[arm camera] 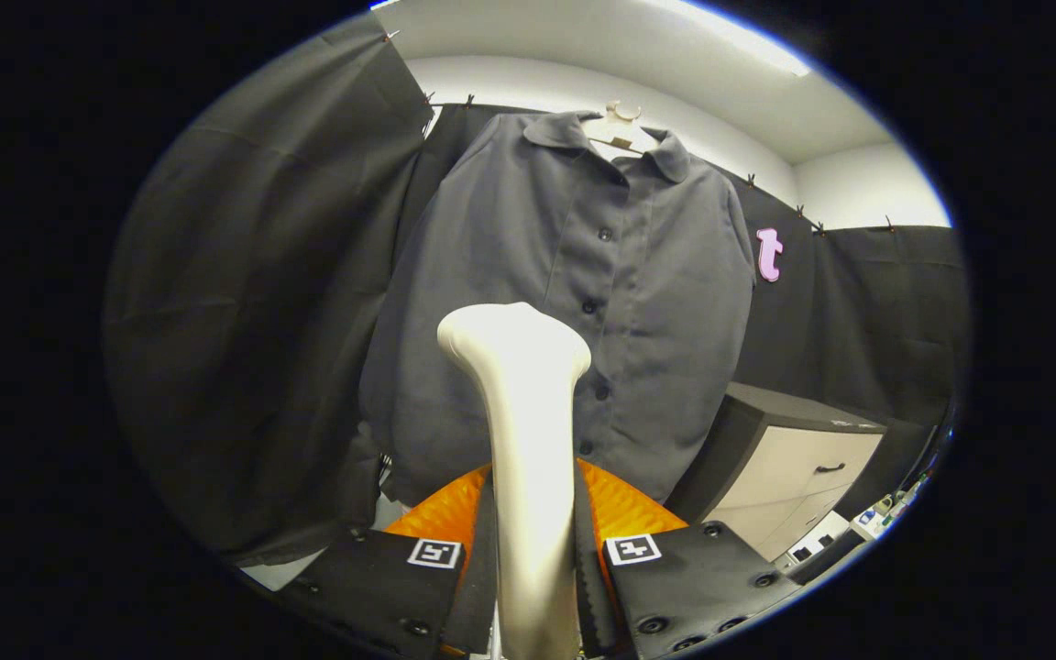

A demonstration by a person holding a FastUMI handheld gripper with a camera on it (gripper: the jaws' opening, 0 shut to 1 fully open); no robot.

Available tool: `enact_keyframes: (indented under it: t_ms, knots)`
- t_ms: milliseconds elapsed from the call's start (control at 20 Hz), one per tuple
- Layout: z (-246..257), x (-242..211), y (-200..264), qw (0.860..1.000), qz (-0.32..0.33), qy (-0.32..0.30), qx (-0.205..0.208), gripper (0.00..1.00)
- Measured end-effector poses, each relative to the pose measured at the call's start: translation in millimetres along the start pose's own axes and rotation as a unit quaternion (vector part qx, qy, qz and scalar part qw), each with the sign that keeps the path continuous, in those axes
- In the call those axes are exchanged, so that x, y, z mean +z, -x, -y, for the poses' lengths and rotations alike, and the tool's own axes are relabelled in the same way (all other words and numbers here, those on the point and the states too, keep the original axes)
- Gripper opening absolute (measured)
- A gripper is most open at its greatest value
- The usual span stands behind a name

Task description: Iron the clothes twice with a garment steamer, once on the left side and once on the right side.

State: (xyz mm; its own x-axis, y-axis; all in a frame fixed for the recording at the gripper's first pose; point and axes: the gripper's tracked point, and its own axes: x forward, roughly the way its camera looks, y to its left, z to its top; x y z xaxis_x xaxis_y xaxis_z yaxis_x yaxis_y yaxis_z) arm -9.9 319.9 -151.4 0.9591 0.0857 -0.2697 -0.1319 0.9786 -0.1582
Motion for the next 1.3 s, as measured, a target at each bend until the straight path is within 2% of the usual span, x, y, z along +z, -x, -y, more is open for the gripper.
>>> enact_keyframes:
  t_ms: [550, 750, 1300]
  knots:
    - [42, 69, 19, 0.998, 0.055, -0.005, -0.04, 0.44]
    - [55, 80, 26, 0.996, 0.077, -0.026, -0.042, 0.44]
    - [74, 96, 32, 0.993, 0.093, -0.031, -0.063, 0.43]
